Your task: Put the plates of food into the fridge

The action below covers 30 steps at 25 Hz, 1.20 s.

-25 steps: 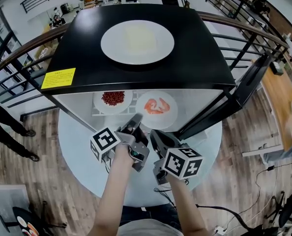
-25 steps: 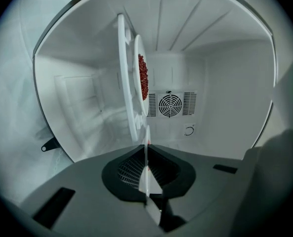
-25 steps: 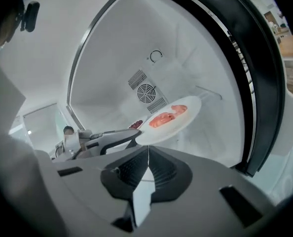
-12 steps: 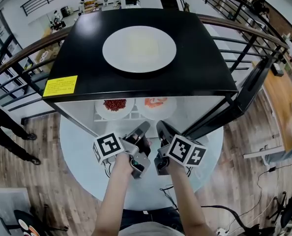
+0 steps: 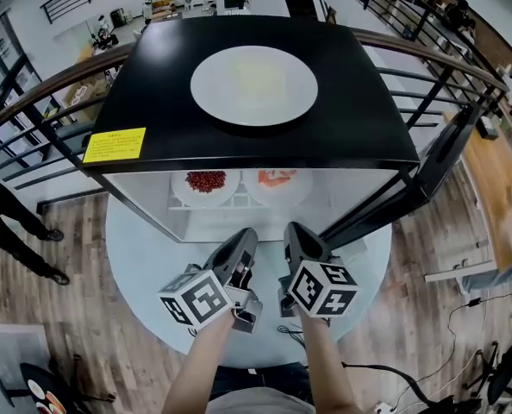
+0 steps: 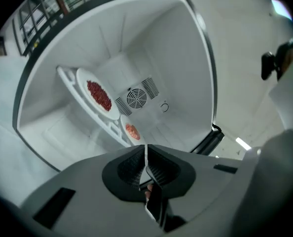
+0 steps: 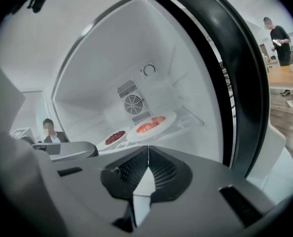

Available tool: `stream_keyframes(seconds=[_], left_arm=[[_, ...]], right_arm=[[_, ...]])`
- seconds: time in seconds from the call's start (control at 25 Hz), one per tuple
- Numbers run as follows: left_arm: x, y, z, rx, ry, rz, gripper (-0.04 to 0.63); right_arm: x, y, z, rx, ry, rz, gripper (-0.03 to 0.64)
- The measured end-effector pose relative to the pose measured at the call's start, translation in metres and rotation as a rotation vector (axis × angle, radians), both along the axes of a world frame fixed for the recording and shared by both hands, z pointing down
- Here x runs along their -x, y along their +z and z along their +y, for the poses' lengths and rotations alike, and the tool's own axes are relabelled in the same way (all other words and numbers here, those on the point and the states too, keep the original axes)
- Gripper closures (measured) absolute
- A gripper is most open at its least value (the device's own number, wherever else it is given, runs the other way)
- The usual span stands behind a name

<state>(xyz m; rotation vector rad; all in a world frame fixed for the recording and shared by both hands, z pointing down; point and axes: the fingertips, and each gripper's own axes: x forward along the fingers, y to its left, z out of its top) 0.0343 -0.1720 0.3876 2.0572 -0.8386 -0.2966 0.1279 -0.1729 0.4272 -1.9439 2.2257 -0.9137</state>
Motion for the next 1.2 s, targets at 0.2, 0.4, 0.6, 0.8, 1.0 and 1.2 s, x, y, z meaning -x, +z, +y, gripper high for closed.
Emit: stream_keyframes(seconds=[0.2, 0.4, 0.6, 0.8, 1.0, 1.2], left_arm=[[0.009, -0.049, 0.019, -0.306, -0.071, -0.208, 0.577], [0.017, -0.083, 0.043, -0.568, -0.137, -0.395, 0.578], [0.024, -0.089, 0.056, -0.598, -0.148, -0.429, 0.586], [0.031, -0.102, 0.062, -0.636, -0.172, -0.464, 0.586], [0.039, -0.11, 0.066, -0.645, -0.185, -0.471, 0.586], [0.049, -0.117, 0.07, -0.615, -0.186, -0.43, 0.586]], right_arm=[[-0.001, -0.038, 0.03, -0.171, -0.019, -0.041, 0.603], [0.002, -0.074, 0.049, -0.281, -0.035, 0.022, 0.602], [0.021, -0.094, 0.062, -0.34, -0.058, 0.089, 0.603], [0.043, -0.107, 0.068, -0.365, -0.106, 0.084, 0.603], [0.06, -0.117, 0.075, -0.392, -0.14, 0.094, 0.601], [0.064, -0.138, 0.082, -0.423, -0.149, 0.067, 0.601]])
